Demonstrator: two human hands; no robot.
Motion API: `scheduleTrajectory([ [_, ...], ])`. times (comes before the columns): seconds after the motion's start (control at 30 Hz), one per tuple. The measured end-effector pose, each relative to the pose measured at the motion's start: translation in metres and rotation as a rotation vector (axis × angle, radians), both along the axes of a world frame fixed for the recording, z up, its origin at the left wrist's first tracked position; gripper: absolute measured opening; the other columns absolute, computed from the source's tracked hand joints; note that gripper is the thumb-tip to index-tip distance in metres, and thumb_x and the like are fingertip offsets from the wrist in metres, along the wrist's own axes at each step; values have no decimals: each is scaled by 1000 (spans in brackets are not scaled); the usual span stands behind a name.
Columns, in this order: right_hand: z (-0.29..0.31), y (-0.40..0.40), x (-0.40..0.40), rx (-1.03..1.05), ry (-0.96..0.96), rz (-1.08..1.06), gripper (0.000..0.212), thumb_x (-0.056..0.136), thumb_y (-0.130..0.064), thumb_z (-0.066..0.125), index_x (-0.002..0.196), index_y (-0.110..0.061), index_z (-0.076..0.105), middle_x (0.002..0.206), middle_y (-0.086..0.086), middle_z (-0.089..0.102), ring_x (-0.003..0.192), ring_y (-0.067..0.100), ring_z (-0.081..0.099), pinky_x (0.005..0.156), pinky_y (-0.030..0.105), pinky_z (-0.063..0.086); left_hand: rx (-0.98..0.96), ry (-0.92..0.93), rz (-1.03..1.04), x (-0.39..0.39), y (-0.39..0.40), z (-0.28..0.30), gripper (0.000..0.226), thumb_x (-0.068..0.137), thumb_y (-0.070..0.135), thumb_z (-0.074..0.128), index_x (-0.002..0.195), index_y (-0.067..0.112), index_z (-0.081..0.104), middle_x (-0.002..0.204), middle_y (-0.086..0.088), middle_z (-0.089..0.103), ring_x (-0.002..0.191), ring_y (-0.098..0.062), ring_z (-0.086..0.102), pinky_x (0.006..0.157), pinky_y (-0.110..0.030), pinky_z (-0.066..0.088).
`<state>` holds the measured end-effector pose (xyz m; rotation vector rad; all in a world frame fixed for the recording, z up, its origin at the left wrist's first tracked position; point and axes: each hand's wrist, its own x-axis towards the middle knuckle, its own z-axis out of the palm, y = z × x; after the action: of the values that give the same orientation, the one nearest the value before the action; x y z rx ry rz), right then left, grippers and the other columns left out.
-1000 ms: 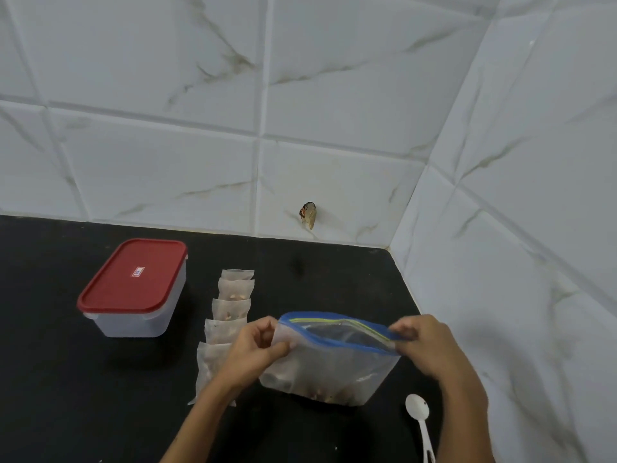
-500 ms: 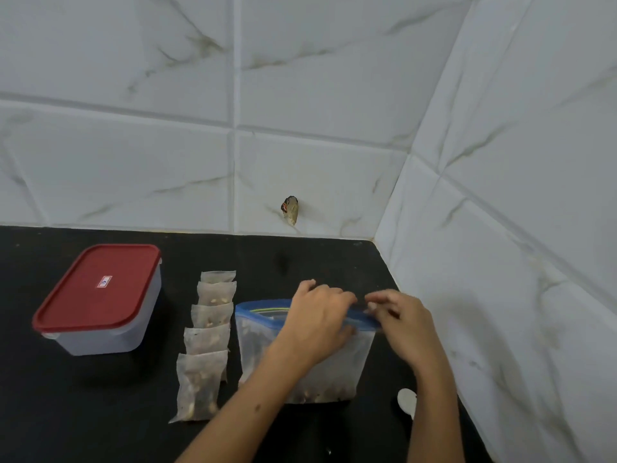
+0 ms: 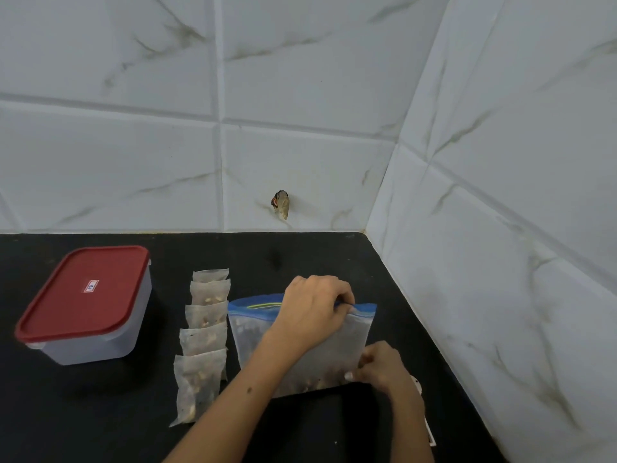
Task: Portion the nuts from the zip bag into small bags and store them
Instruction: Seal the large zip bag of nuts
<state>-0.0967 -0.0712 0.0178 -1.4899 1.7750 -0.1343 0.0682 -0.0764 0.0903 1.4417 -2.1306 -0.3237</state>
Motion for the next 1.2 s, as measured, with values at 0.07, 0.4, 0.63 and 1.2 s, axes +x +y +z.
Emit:
scheduleTrajectory([
  [0.07, -2, 2, -2, -3, -55, -78, 10, 79, -13, 73, 81, -20, 65, 89, -2, 66, 83, 7, 62, 63, 15, 44, 6, 22, 11, 3, -1, 2, 12, 90, 35, 62, 94, 27, 70, 95, 11, 68, 89, -8, 61, 86, -35, 50],
  [0.4, 49, 9, 4, -428, -484, -216, 46, 77, 6, 68, 112, -22, 58, 107, -5, 65, 97, 8, 62, 79, 25, 53, 115, 72, -61, 12, -1, 10, 14, 87, 36, 65, 99, 32, 72, 95, 11, 70, 92, -9, 62, 83, -38, 53],
  [0.63, 81, 9, 4, -543, -402, -170, 21, 78, 3, 69, 83, -17, 72, 84, 0, 72, 81, 10, 67, 64, 14, 46, 99, 61, 13, 47, 11, 23, 70, 69, 54, 77, 130, 34, 51, 119, 14, 61, 109, -4, 56, 97, -33, 48],
  [1.2, 122, 8, 72, -627, -19, 214, 56, 71, -16, 79, 122, -28, 58, 117, -15, 52, 111, 2, 45, 93, 18, 33, 258, 801, 54, 100, 19, -33, 16, 78, 4, 73, 90, 15, 72, 86, -8, 75, 84, -24, 70, 82, -37, 58],
])
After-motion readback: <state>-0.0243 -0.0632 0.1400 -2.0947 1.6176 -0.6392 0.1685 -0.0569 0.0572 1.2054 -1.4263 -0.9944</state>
